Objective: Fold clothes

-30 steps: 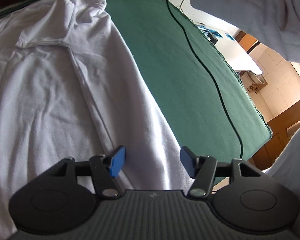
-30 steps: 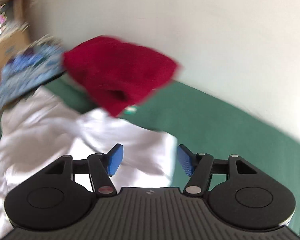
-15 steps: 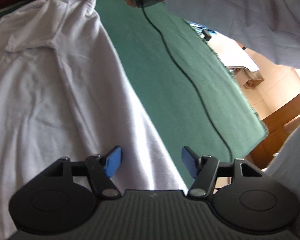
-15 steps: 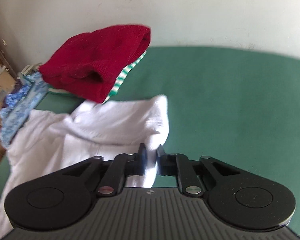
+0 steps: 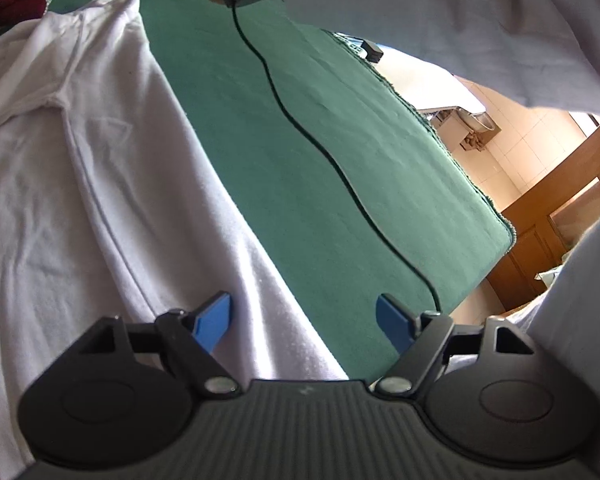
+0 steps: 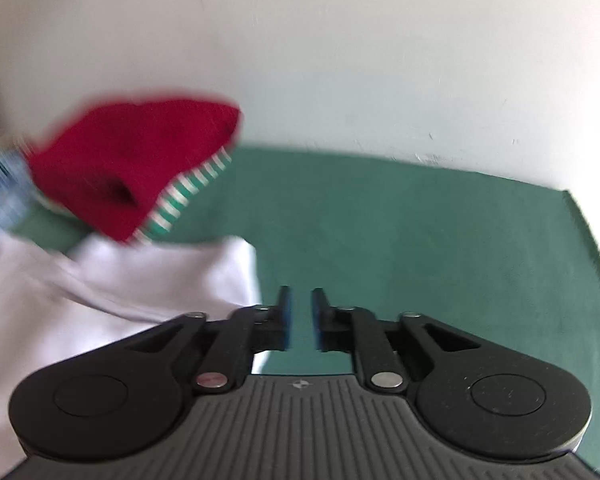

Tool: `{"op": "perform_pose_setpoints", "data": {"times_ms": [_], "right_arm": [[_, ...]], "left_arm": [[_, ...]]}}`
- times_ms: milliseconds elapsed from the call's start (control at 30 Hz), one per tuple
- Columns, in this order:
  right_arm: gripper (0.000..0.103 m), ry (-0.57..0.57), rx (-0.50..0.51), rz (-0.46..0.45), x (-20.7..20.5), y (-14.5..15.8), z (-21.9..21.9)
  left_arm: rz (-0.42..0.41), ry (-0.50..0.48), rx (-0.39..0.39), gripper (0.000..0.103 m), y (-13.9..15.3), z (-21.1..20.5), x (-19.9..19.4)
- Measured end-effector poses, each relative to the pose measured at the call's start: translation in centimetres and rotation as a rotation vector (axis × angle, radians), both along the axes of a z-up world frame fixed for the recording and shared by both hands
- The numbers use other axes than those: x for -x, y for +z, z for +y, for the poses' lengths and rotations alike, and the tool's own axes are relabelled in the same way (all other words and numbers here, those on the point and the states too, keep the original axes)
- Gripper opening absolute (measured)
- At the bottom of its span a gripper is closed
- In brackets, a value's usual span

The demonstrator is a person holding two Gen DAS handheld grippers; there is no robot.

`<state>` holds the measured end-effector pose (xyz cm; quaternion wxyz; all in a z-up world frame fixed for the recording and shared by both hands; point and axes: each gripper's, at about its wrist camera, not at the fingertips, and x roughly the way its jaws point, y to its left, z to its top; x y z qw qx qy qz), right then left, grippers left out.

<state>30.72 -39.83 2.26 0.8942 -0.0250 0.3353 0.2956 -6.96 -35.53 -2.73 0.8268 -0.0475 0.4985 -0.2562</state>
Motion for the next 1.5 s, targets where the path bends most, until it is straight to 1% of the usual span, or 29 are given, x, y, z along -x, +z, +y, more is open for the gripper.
{"op": "perform_pose_setpoints", "data": {"times_ms": [33, 67, 133, 233, 267, 300, 333, 367, 400, 433, 567, 600, 633, 667, 733, 767, 800, 833, 867, 933, 1000, 1100, 1133, 1267, 1367, 1400, 1500], "right_arm": [[0.019, 0.033, -0.048, 0.022, 1.0, 0.5, -0.6], [0.021, 0.093, -0.091, 0.061, 2.0, 0.8, -0.8], [0.022, 0.218, -0.127, 0.176, 3.6, 0.3, -0.5], [0.022, 0.243, -0.087, 0.254, 4.0, -1.5, 0.2], [0.022, 0.199, -0.088, 0.250, 3.5, -2.0, -0.2], [0.016, 0.155, -0.089, 0.246, 2.9, -2.4, -0.6], [0.007, 0.111, -0.090, 0.242, 2.4, -2.8, -1.0], [0.006, 0.117, -0.104, 0.249, 2.7, -2.6, -1.3], [0.012, 0.123, -0.119, 0.257, 3.0, -2.4, -1.6], [0.022, 0.130, -0.133, 0.265, 3.2, -2.3, -1.9], [0.023, 0.156, -0.191, 0.295, 4.4, -1.6, -3.0], [0.028, 0.191, -0.178, 0.315, 5.3, -1.6, -2.7], [0.035, 0.198, -0.159, 0.331, 5.8, -2.0, -2.7], [0.033, 0.205, -0.140, 0.346, 6.3, -2.5, -2.6], [0.018, 0.168, -0.142, 0.331, 8.0, -1.9, -3.9], [0.019, 0.149, -0.143, 0.323, 8.8, -1.6, -4.5], [0.024, 0.130, -0.144, 0.316, 9.6, -1.3, -5.1], [0.023, 0.112, -0.145, 0.308, 10.5, -1.0, -5.8], [0.023, 0.155, -0.158, 0.331, 12.0, -1.0, -6.0], [0.023, 0.242, -0.185, 0.379, 15.2, -0.8, -6.6], [0.023, 0.319, -0.150, 0.416, 18.6, -0.5, -6.5], [0.025, 0.282, -0.105, 0.424, 23.5, -0.9, -7.9], [0.029, 0.270, -0.089, 0.426, 25.1, -1.0, -8.3], [0.031, 0.199, -0.072, 0.422, 31.5, -0.6, -10.3], [0.036, 0.180, -0.032, 0.406, 35.9, -0.9, -8.8], [0.041, 0.174, -0.014, 0.396, 37.3, -1.1, -8.2], [0.047, 0.161, 0.031, 0.371, 41.9, -1.2, -7.2]], "left_arm": [[-0.001, -0.009, 0.003, 0.081, 0.0, -0.1, 0.0], [-0.001, -0.018, 0.006, 0.081, 0.0, -0.2, -0.1], [-0.003, -0.043, 0.007, 0.083, -0.1, -0.6, -0.1], [-0.009, -0.074, -0.009, 0.084, -0.1, -1.1, 0.1], [-0.009, -0.079, -0.012, 0.084, -0.1, -1.2, 0.2], [-0.008, -0.082, -0.011, 0.084, -0.1, -1.2, 0.4], [-0.007, -0.081, -0.008, 0.084, -0.1, -1.1, 0.8], [-0.005, -0.079, -0.005, 0.084, 0.0, -1.0, 1.2], [-0.005, -0.079, -0.002, 0.084, 0.0, -1.0, 1.3], [-0.005, -0.078, 0.001, 0.084, 0.0, -1.0, 1.3], [-0.006, -0.079, 0.015, 0.086, -0.1, -1.1, 1.4], [-0.008, -0.090, 0.017, 0.087, -0.1, -1.2, 1.4], [-0.010, -0.101, 0.019, 0.088, -0.1, -1.2, 1.5], [-0.011, -0.119, 0.021, 0.088, 0.0, -1.3, 1.6], [-0.013, -0.154, 0.027, 0.088, 0.1, -1.3, 1.8], [-0.015, -0.172, 0.034, 0.088, 0.1, -1.2, 2.0], [-0.013, -0.192, 0.045, 0.087, 0.2, -1.0, 2.2], [-0.012, -0.213, 0.057, 0.085, 0.2, -0.8, 2.5], [0.004, -0.236, 0.071, 0.084, 0.1, -0.7, 2.6], [0.000, -0.285, 0.081, 0.084, 0.1, -0.2, 3.2], [-0.013, -0.339, 0.080, 0.084, 0.3, 0.4, 4.0], [-0.028, -0.392, 0.099, 0.085, 0.6, 1.8, 5.5], [-0.027, -0.403, 0.108, 0.085, 0.5, 2.4, 6.0], [-0.001, -0.434, 0.137, 0.086, -0.2, 4.8, 7.5], [0.009, -0.445, 0.152, 0.087, -0.3, 6.7, 8.5], [0.010, -0.444, 0.153, 0.088, -0.3, 7.1, 8.6], [0.009, -0.433, 0.136, 0.088, -0.2, 7.9, 9.0]]}}
